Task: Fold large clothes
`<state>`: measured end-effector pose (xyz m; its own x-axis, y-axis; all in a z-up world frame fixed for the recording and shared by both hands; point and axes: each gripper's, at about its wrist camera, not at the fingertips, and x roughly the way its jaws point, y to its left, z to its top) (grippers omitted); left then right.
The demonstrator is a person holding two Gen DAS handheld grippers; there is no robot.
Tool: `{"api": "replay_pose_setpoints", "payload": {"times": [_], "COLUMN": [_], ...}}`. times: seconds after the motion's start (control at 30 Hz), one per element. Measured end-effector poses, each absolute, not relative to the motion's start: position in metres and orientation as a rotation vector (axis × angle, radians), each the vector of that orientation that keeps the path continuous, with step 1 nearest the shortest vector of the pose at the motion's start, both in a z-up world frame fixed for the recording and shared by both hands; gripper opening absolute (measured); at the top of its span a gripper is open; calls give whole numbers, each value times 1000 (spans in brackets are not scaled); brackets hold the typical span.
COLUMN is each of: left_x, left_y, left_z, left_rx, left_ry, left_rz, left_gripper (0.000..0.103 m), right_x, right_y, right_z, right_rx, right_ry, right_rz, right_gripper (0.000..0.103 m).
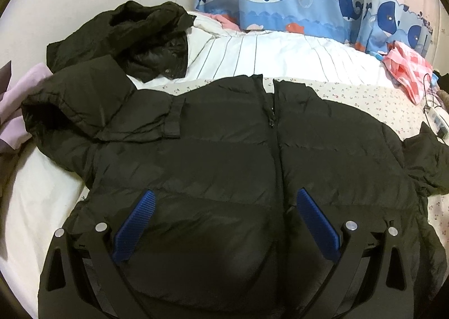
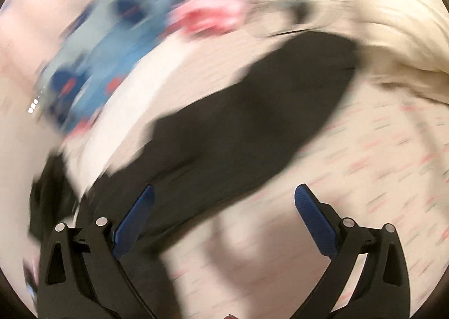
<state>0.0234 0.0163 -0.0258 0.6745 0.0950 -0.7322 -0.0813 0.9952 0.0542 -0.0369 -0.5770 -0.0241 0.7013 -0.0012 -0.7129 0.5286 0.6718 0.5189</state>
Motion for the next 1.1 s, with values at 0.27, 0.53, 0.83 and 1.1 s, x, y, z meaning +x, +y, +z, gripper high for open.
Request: {"api": "replay_pose_setpoints", "payload": {"times": [0.27, 0.53, 0.83, 1.1], "left_x": [26, 29, 29, 32], "left_y": [9, 9, 14, 24], "left_z": [-34, -41, -36, -37], "left_rx": [58, 78, 48, 25], "left_ry": [835, 848, 844, 874], "left_rz": [119, 132, 132, 121], "left_gripper": [97, 97, 97, 97], "right_x": [6, 55, -25, -12], "right_y": [-655, -649, -636, -659], "right_z": [-74, -53, 70, -35], "right_rx": [938, 802, 669, 878], "right_ry": [659, 546, 171, 478], "right_rz": [-378, -301, -242, -391], "right_gripper": [97, 9, 5, 5]}}
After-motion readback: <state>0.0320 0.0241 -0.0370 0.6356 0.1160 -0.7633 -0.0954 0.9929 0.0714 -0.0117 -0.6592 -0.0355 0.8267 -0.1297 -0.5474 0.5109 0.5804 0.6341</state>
